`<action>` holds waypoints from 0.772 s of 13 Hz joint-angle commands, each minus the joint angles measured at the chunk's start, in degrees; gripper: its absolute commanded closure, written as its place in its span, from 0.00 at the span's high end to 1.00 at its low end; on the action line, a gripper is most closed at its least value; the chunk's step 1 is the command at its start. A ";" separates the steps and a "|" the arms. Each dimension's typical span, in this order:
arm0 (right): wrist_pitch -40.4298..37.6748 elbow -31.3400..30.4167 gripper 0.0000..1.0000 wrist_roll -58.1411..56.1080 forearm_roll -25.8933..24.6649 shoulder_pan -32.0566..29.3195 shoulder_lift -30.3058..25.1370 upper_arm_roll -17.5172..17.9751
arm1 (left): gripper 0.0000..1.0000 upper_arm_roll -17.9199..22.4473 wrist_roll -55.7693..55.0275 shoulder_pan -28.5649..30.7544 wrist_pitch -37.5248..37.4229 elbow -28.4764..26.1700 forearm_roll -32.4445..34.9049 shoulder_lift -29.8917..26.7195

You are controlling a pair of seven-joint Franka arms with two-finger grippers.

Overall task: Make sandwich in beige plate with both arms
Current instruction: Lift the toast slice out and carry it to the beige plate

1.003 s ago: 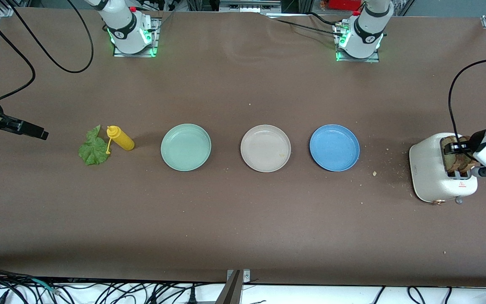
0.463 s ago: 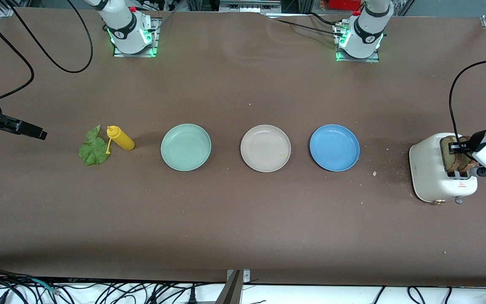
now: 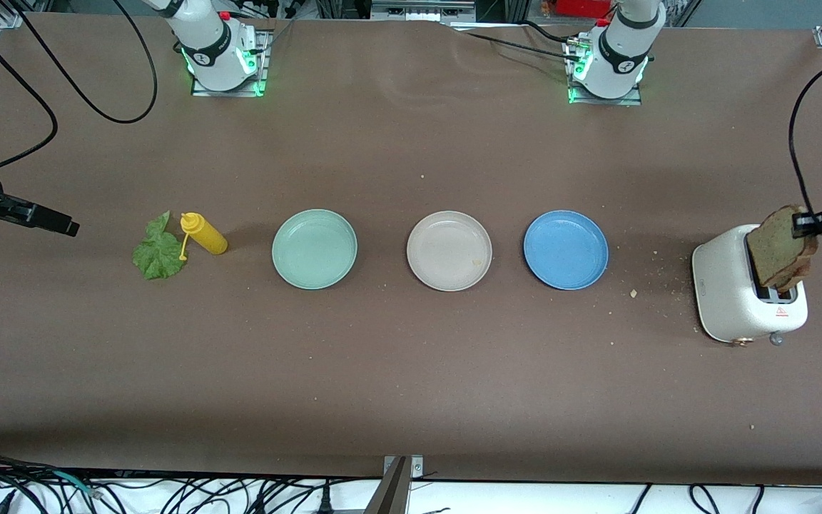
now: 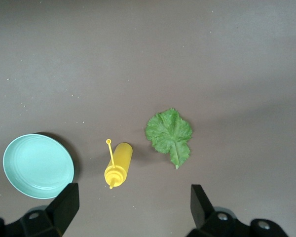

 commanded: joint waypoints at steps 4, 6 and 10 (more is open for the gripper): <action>-0.09 -1.31 1.00 -0.04 0.61 -0.16 -1.52 0.09 | 0.00 -1.16 -1.07 0.11 -9.32 7.76 -21.40 0.14; -0.09 -1.31 1.00 0.04 0.61 -0.16 -1.52 0.09 | 0.00 -2.21 -1.69 -0.24 -9.41 7.22 -31.49 1.01; -0.09 -1.31 1.00 -0.04 0.43 -0.16 -1.52 0.18 | 0.00 -8.27 -1.96 -2.07 -6.35 5.91 -45.32 7.41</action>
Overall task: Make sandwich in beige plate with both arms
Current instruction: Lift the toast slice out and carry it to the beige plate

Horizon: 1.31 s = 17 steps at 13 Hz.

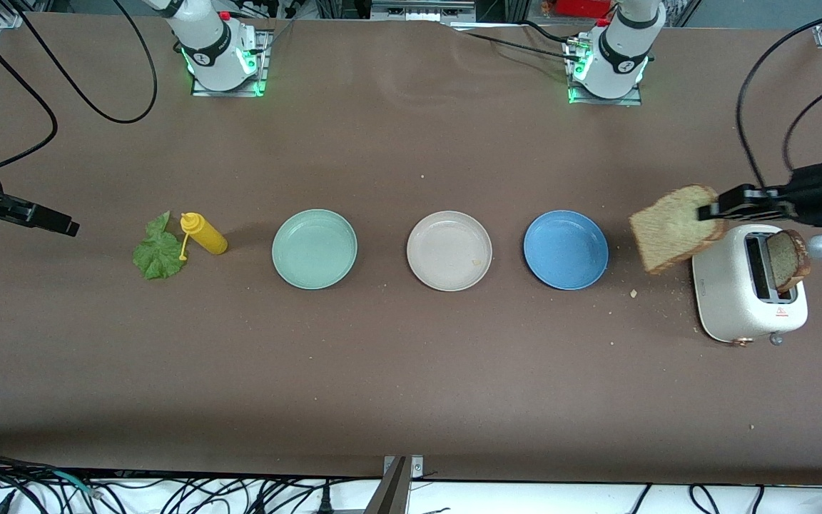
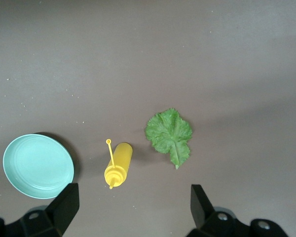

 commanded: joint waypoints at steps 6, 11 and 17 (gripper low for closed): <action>-0.09 -1.30 1.00 0.05 0.17 -0.07 -1.52 0.19 | 0.00 -3.33 14.94 -16.11 31.19 -17.86 -28.69 10.25; -0.09 -1.39 1.00 0.48 0.34 0.28 -1.43 0.36 | 0.00 -3.33 38.26 -21.14 39.42 -25.63 -47.55 17.80; -0.01 -1.48 1.00 -0.48 1.04 0.37 -1.17 0.54 | 0.95 -3.24 40.66 -25.18 47.31 -26.60 -47.13 20.63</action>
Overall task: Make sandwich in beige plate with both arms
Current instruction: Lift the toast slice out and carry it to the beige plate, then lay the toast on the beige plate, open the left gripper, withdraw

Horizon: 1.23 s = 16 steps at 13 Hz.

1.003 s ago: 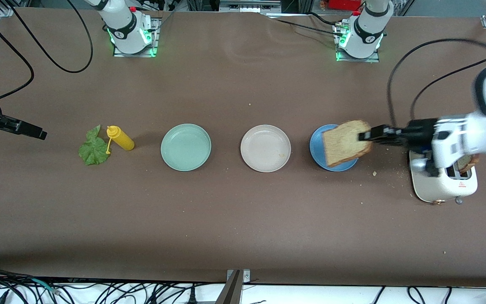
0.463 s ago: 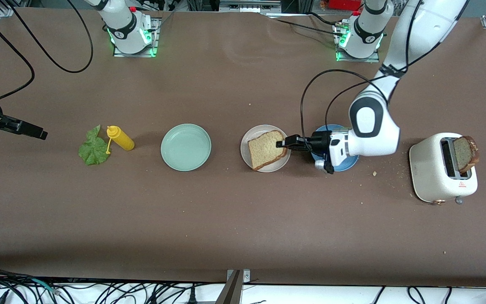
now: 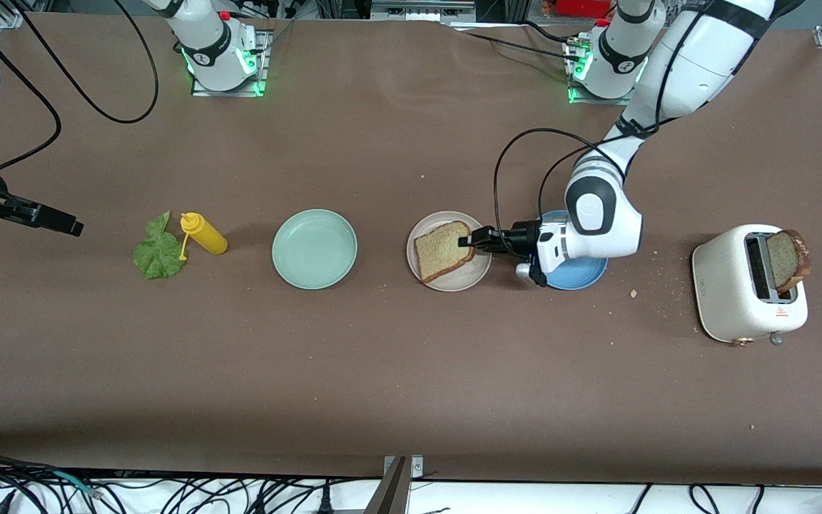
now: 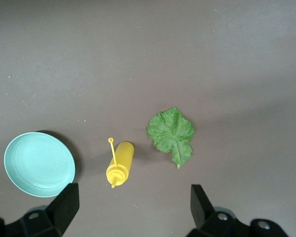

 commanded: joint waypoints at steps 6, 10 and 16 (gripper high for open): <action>1.75 -3.36 1.00 -16.92 2.72 0.14 -0.37 0.40 | 1.00 1.14 0.03 -1.79 4.07 -0.33 8.52 -2.11; 6.59 -10.12 0.99 -39.58 7.54 0.14 -1.95 -0.04 | 1.00 2.19 -16.54 -1.08 3.28 0.38 27.04 -5.80; 6.15 -20.59 0.99 -60.88 8.53 0.05 -8.28 -0.31 | 1.00 3.60 -31.07 2.96 -4.10 3.62 52.08 -13.17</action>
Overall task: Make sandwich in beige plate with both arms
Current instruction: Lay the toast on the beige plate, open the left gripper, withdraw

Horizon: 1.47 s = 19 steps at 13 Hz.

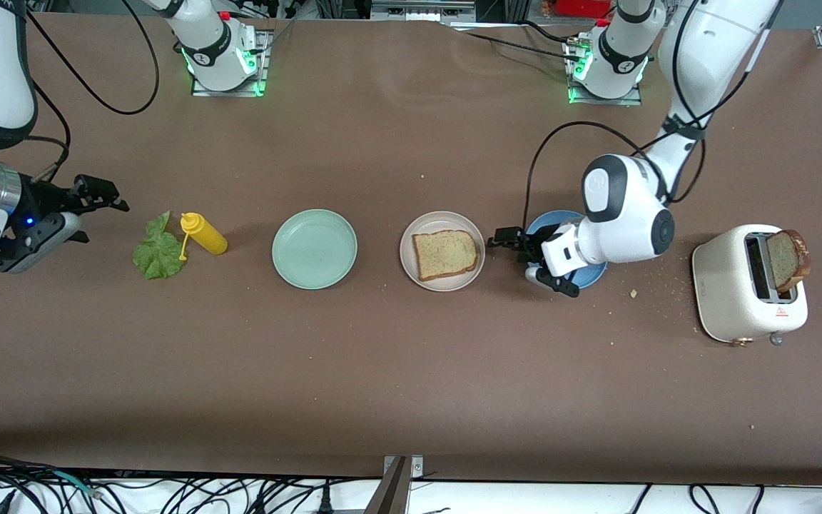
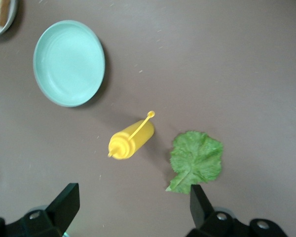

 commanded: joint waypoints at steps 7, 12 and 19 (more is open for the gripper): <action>4.67 -15.46 0.99 -28.89 10.06 -0.42 -4.42 -7.09 | 1.00 0.58 -22.15 5.13 -17.70 13.59 32.84 -9.14; 7.76 -22.25 0.99 -48.65 22.79 -0.68 -1.88 -12.71 | 1.00 0.67 -19.69 8.92 -39.67 31.08 33.64 -11.26; 6.88 -27.43 0.99 -73.27 40.98 -6.04 7.52 -13.51 | 1.00 11.81 -19.16 -0.55 -40.39 29.70 34.25 -18.55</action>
